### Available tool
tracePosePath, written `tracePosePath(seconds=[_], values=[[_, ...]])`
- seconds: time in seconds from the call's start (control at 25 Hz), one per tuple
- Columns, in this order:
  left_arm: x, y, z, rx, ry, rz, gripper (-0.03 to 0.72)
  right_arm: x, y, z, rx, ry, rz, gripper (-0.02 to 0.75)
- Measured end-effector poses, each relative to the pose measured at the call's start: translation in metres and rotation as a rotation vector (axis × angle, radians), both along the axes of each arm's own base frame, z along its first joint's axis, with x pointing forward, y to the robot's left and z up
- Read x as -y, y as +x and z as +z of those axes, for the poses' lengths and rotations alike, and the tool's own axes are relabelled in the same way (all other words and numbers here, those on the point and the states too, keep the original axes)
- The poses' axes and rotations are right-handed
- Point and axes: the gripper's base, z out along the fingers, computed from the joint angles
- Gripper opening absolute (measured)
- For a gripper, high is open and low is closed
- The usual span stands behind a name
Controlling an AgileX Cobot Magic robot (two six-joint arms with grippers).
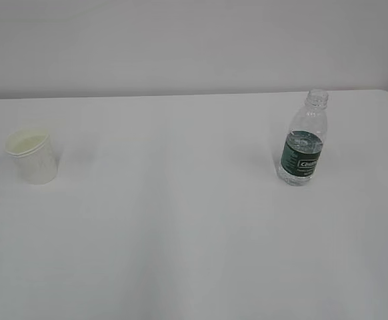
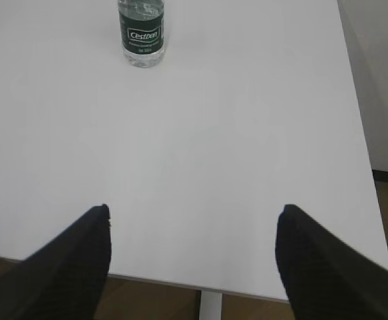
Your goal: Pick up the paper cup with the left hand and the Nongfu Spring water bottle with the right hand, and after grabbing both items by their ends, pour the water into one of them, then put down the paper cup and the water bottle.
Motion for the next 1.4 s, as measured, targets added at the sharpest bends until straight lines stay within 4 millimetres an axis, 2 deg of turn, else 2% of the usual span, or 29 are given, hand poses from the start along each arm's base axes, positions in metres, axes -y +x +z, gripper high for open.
tracePosePath(seconds=[0.16,0.36,0.68,1.4], values=[[0.0,0.001,-0.003,-0.007,-0.005,0.0,0.462,0.002,-0.011,-0.004,0.066,0.026,-0.007,0.586],[0.002,0.009,-0.013,-0.025,-0.004,-0.001,0.461,0.002,-0.01,-0.008,0.058,0.048,-0.019,0.586],[0.003,0.018,-0.015,0.041,-0.012,-0.002,0.461,0.002,-0.01,-0.008,0.058,0.052,-0.021,0.586],[0.003,0.02,-0.016,0.052,-0.013,-0.002,0.461,0.002,-0.01,-0.008,0.058,0.053,-0.022,0.586]])
